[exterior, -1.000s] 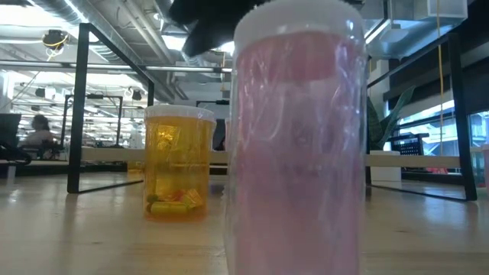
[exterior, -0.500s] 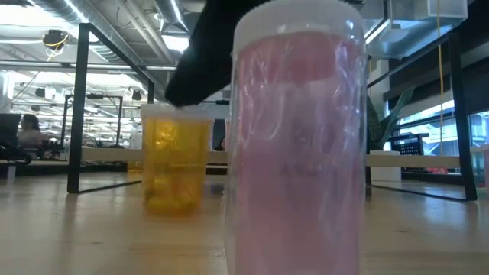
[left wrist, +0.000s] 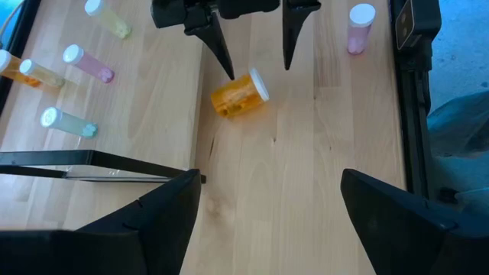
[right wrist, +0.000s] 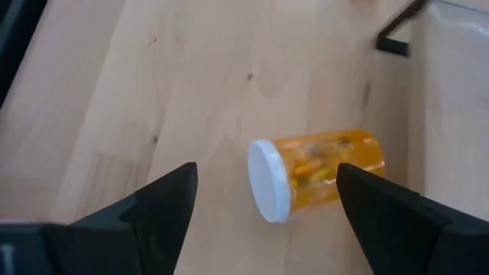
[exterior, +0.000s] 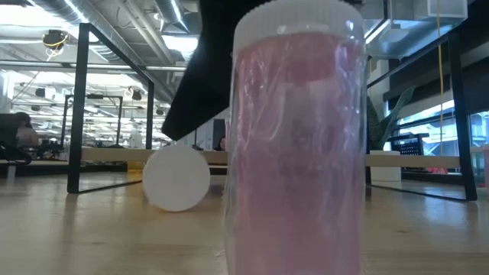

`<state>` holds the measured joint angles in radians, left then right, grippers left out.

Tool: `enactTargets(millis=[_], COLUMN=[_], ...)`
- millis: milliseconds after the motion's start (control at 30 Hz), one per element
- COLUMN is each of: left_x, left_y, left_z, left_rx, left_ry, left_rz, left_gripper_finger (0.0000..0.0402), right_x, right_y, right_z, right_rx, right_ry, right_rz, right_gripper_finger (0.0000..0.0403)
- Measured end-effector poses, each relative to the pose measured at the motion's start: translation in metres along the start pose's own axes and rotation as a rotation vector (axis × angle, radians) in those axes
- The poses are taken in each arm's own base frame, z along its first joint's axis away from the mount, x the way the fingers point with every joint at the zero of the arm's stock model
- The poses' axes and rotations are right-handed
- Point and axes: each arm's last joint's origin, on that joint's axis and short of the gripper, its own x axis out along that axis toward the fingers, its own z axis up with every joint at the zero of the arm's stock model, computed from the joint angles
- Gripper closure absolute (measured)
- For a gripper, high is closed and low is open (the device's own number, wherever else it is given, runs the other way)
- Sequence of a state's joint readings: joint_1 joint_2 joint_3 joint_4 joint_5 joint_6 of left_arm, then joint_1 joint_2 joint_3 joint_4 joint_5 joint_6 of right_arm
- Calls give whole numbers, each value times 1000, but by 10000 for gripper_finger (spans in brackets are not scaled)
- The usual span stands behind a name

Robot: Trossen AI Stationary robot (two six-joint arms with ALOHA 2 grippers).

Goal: Pick and place medicine bottles onto shelf by color
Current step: Move the pink pill bottle to the bottom right of the table

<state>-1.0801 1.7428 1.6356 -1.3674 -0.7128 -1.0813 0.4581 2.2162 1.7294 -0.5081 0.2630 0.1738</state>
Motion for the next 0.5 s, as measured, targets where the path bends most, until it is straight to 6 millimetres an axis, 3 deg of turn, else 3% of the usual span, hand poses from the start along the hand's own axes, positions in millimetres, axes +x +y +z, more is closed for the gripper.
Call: enactTargets(millis=[133,367,500], left_x=[0,0,0], left_y=[0,0,0], left_z=[0,0,0], left_rx=[0,0,0], left_ry=[0,0,0], left_rz=[0,0,0], left_gripper_finger=[92,92,92], right_x=[-3,-22,-13], right_y=[7,57,75], right_z=[2,-5,-14], right_rx=[91,204,297], right_ry=[-52,-250,-343], right_rz=[-82,-336,-431], right_gripper_finger=[89,89,89])
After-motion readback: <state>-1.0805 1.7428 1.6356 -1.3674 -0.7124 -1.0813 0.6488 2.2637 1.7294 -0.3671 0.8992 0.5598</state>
